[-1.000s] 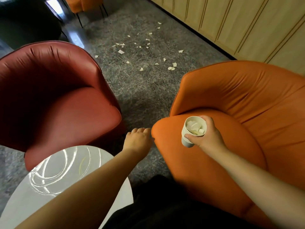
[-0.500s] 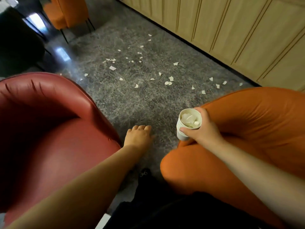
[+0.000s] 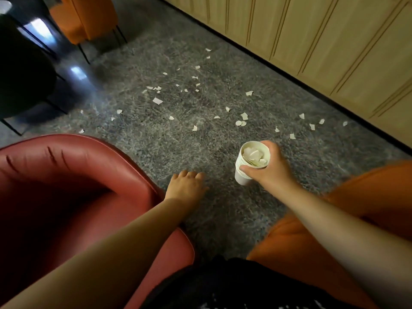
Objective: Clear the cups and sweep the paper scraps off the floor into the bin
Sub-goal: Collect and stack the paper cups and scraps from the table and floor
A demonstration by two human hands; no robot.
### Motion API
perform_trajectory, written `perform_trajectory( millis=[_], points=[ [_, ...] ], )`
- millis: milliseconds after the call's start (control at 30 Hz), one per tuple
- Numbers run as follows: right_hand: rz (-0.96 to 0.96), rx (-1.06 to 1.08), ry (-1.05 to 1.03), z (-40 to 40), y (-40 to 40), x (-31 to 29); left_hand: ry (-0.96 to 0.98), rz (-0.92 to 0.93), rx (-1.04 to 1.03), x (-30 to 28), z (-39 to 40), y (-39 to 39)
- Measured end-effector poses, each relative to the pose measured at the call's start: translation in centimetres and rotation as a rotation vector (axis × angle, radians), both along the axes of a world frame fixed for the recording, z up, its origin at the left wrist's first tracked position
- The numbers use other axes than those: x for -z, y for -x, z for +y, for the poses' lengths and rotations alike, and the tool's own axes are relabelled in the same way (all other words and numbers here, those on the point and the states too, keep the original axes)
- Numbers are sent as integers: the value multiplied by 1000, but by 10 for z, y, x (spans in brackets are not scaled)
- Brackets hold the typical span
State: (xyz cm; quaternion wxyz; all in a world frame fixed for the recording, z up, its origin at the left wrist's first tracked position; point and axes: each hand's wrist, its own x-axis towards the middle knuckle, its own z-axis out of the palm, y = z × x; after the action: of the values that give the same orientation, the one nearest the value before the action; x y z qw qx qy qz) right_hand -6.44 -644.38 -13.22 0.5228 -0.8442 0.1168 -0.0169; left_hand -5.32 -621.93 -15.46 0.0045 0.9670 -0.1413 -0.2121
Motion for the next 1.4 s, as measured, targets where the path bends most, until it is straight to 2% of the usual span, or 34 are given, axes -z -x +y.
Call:
perform_trajectory(
  millis=[467, 667, 834, 1067, 1400],
  points=[
    [92, -111, 7, 8, -144, 14, 15, 74, -105, 10, 15, -122],
    [129, -197, 61, -22, -273, 14, 18, 107, -243, 20, -1, -232],
    [126, -267, 85, -22, -353, 11, 39, 82, -342, 14, 3, -289],
    [141, -401, 99, 41, -441, 16, 47, 54, -467, 8, 44, -348],
    [120, -478, 91, 171, -586, 17, 15, 37, -524, 11, 178, -472]
  ],
)
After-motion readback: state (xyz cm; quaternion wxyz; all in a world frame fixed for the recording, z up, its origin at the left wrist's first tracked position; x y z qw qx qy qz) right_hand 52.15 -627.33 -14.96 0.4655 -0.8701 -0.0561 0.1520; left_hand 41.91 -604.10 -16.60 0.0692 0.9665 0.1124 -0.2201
